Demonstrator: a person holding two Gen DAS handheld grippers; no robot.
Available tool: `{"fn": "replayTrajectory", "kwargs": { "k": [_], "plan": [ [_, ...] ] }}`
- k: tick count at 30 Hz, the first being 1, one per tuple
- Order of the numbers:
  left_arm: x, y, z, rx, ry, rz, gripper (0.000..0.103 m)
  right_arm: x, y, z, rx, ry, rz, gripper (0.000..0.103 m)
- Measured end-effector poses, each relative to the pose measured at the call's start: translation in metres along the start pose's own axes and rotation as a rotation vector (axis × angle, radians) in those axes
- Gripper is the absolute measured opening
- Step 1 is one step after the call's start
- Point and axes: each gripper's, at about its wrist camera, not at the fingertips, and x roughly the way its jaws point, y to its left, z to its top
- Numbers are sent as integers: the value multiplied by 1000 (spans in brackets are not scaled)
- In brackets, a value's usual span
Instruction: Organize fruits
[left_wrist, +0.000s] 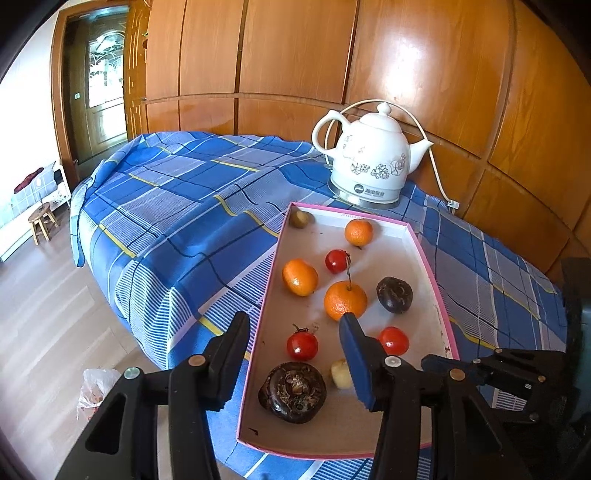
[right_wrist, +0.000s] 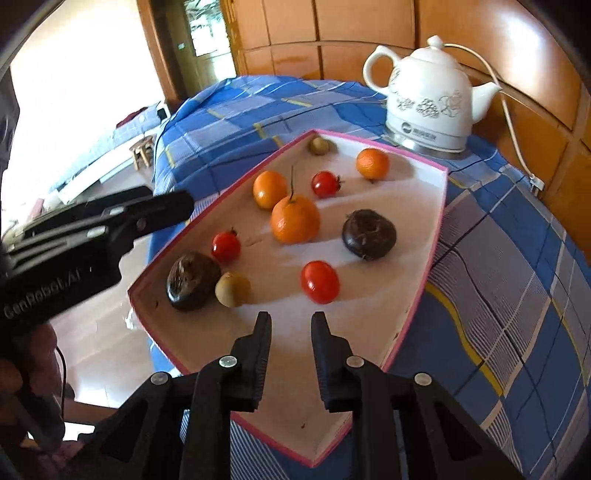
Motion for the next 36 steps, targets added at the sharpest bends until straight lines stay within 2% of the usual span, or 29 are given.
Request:
{"fn": "replayTrajectory", "kwargs": {
  "k": [6,17,20,25,29,31,36],
  "plan": [
    [-1,-2,-1,5,-2,-3,51,-6,-1,-5,22,-20,-29,22],
    [-10,-11,-6,20,-15,-5,57,-33,-13,-8,135,-122,-125,24],
    [-15,-14,-10,24,-29,-3,62,-41,-17,-11,173,-144,-167,30],
    [-31,-19,-21,40,-72,9,84,-53,-19,-25,233,-174,-237,37],
    [-36,-19,-25,27,-81,3,92,-54,-17,-35,261,-170,-267,37],
    [-38,-20,-25,25,-84,10,100,-54,-17,-39,264,-164,-285,37],
    [-44,-21,-24,21,-110,9,103,-59,-18,-42,276,-177,-321,37]
  ]
}}
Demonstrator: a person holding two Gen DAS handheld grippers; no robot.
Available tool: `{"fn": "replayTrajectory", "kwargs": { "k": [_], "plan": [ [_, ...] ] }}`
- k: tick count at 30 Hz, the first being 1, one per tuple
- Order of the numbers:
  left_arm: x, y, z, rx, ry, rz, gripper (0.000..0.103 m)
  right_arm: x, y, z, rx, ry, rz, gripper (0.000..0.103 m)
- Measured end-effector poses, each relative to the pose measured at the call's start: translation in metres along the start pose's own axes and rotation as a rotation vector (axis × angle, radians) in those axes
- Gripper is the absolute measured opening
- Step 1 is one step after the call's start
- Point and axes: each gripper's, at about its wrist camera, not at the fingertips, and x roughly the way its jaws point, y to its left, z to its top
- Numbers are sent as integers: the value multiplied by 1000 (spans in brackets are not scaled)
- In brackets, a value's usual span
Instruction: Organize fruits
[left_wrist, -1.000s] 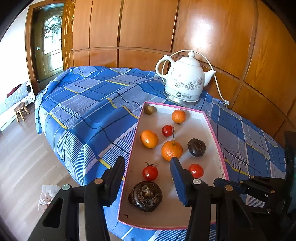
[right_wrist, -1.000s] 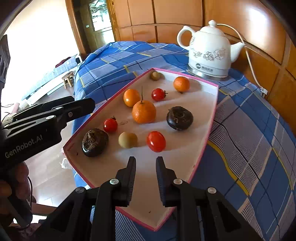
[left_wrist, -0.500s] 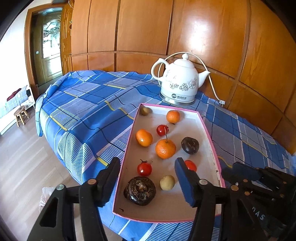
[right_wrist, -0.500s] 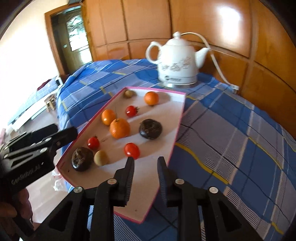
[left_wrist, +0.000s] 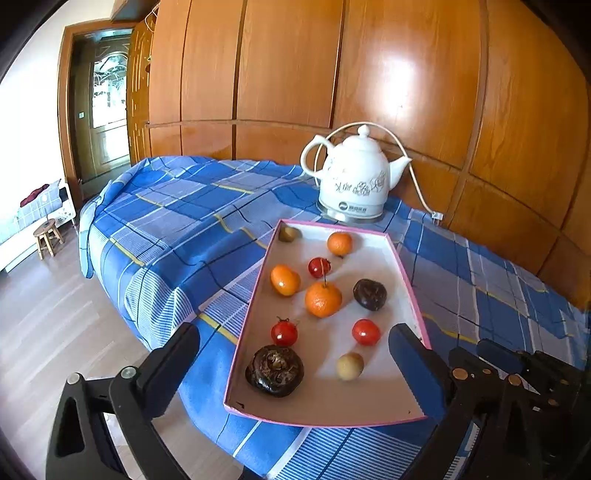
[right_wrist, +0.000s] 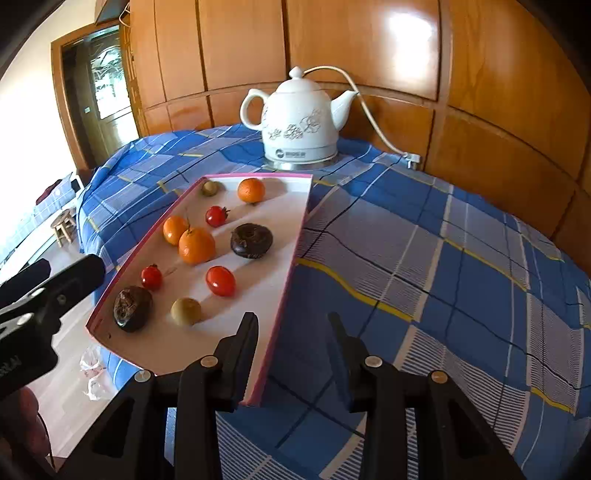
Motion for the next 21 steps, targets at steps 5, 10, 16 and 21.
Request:
{"fn": "replayTrajectory", "kwargs": {
  "k": [5,10,16,21],
  "plan": [
    [-3,-3,1,10,-12,7,103,-3,2,0,-10,-8,-9,38],
    [-5,-4,2,12,-25,24,103,-4,3,-1,-14,-13,-12,38],
    [-4,-2,1,6,-21,42,103,-5,4,0,-17,-19,-11,38],
    [-3,0,1,-3,-19,50,103,-6,4,0,-21,-25,-13,38]
  ]
}}
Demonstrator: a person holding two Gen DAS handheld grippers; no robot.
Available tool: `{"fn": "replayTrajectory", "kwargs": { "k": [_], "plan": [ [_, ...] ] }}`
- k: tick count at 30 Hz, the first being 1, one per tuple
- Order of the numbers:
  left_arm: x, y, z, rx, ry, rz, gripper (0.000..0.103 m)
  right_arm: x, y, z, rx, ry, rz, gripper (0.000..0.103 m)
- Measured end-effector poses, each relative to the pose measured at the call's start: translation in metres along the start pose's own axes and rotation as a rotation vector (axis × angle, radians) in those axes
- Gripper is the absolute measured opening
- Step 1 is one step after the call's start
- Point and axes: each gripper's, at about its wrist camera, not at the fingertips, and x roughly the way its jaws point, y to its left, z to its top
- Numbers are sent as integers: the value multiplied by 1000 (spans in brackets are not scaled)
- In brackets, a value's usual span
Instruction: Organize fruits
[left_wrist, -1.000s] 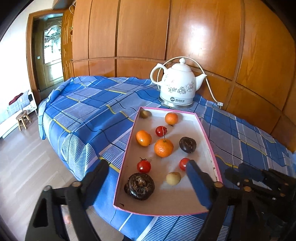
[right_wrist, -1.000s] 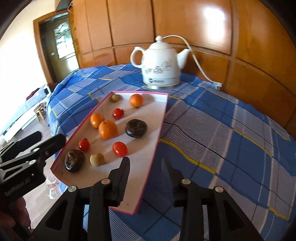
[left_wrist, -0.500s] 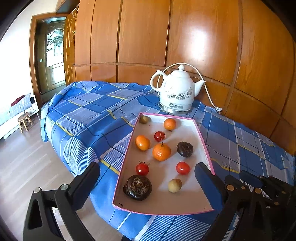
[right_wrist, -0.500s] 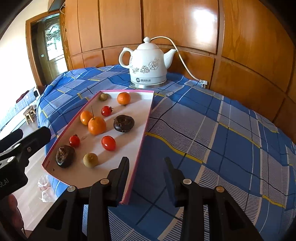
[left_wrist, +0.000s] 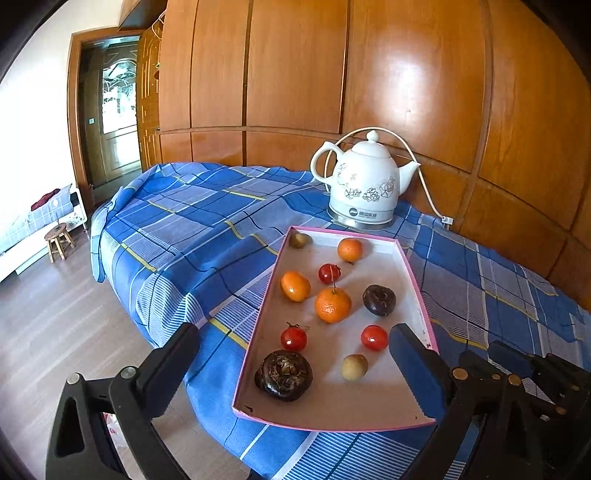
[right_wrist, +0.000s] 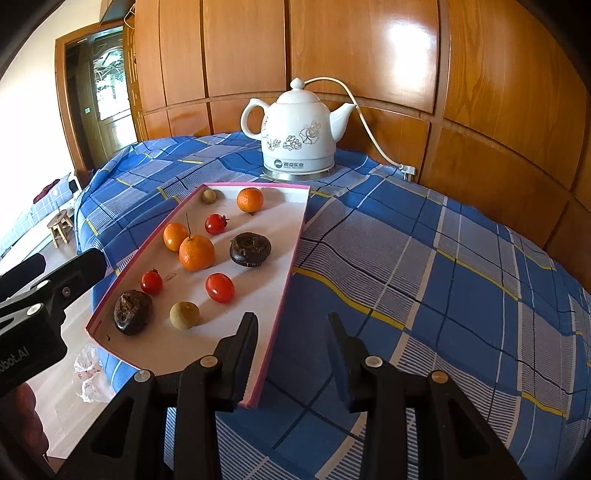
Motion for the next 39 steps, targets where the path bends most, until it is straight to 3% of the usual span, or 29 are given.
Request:
{"fn": "replayTrajectory", "kwargs": {
  "k": [39],
  "plan": [
    [3,0,0,10,10,4,103,-1,4,1,-24,-15,-2,38]
  ]
}}
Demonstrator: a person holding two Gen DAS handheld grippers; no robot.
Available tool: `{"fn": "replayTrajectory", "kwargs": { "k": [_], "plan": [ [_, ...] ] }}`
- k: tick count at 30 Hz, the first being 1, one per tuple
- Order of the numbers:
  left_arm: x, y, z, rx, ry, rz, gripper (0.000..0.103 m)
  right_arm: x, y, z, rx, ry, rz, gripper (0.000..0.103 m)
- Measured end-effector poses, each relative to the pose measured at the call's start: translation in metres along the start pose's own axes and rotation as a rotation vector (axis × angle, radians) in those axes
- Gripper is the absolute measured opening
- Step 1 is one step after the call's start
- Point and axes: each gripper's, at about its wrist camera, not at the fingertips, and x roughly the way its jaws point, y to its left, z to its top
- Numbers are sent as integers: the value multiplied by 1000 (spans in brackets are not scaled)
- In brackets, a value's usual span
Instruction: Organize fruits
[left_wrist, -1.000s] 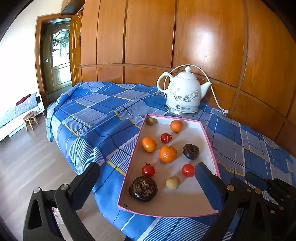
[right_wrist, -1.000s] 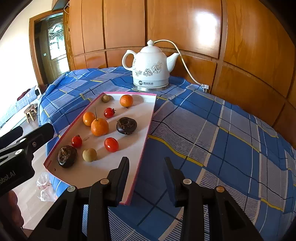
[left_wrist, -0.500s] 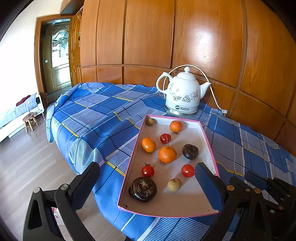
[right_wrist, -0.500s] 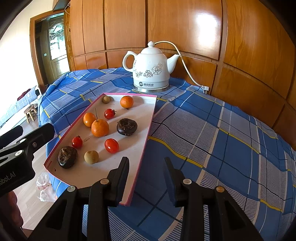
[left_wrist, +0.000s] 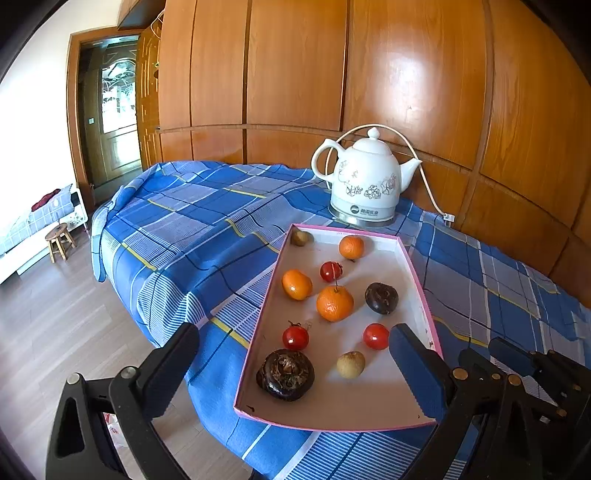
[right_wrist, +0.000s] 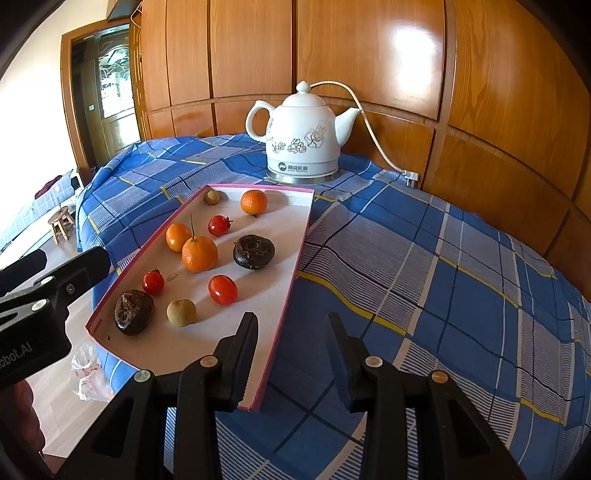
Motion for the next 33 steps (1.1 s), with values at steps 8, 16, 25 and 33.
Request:
{"fn": "replayTrajectory", "kwargs": {
  "k": [8,16,25,33],
  "plan": [
    [3,0,-1,5,6,5,103,2,1,-1,-6,-1,2,38],
    [3,-3,0,15,3,5,103,3,-1,-1,-3,-5,4,38],
    [4,-7,0,24,5,9,103,3,-2,-1,0,-4,7,38],
    [5,-10,-1,39,11,-12,102,2,-4,-1,2,-4,11,38]
  ]
}}
